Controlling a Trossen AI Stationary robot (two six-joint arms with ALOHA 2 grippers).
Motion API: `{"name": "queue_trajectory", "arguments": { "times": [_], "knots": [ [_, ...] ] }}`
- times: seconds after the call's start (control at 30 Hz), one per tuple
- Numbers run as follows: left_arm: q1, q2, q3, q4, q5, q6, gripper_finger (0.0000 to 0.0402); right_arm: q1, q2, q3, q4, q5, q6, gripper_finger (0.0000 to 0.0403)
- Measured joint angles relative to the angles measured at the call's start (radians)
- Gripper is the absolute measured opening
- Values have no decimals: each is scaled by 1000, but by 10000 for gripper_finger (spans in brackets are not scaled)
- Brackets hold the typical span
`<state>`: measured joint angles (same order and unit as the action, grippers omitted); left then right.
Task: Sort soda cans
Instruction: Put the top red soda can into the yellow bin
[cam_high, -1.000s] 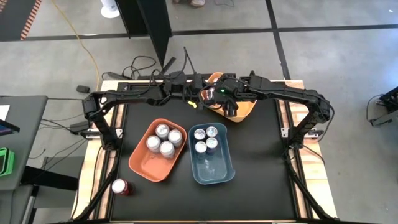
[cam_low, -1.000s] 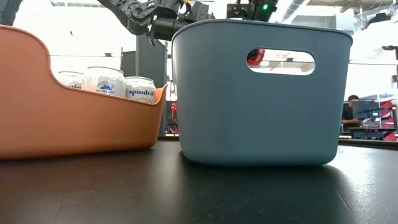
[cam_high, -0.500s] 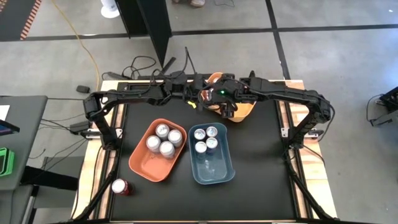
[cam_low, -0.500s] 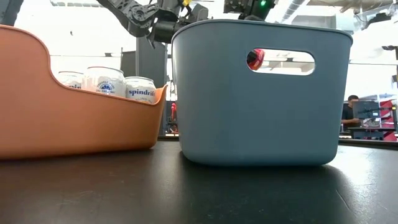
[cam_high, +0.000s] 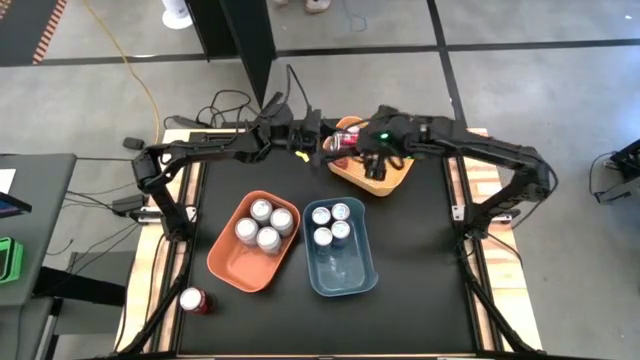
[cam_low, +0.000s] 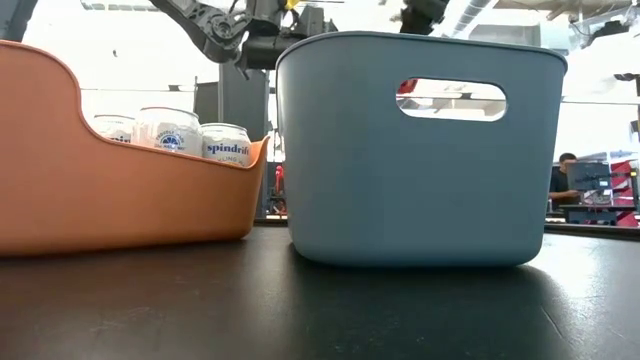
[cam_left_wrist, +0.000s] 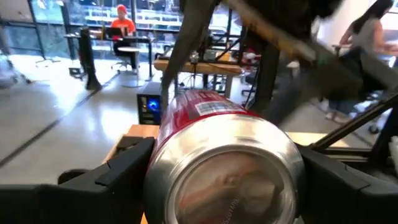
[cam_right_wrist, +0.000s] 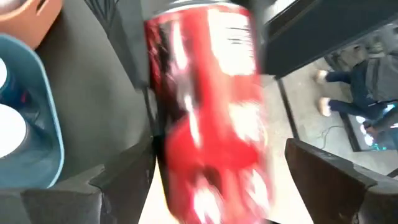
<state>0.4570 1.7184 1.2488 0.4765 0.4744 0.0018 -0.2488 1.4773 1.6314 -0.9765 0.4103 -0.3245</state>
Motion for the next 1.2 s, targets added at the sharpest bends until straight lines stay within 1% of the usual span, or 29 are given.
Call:
{"name": "queue_trajectory", "arguments": {
  "times": [0.1, 0.23, 0.43, 0.57, 0.8, 0.93, 1.13, 1.2],
  "knots": [
    [22, 1, -5, 6, 64, -39, 307, -3, -55, 1, 10, 21, 3, 368],
    [41, 3, -5, 46, 127, -71, 307, -4, -118, 2, 34, 21, 4, 368],
    [71, 3, -5, 195, 228, -186, 307, -3, -198, 2, 47, -1, 27, 368],
    [88, 3, -4, 315, 301, -274, 307, 6, -223, 2, 57, -25, 51, 368],
    [96, 3, -4, 478, 340, -380, 306, 45, -215, 1, 108, -91, 55, 368],
    [100, 1, -4, 510, 367, -414, 306, 70, -215, 0, 142, -119, 43, 368],
    [103, 0, -2, 564, 372, -453, 307, 78, -215, 0, 189, -149, 46, 368],
    [103, 0, -3, 574, 384, -463, 307, 78, -214, -6, 200, -178, 46, 368]
  ]
}}
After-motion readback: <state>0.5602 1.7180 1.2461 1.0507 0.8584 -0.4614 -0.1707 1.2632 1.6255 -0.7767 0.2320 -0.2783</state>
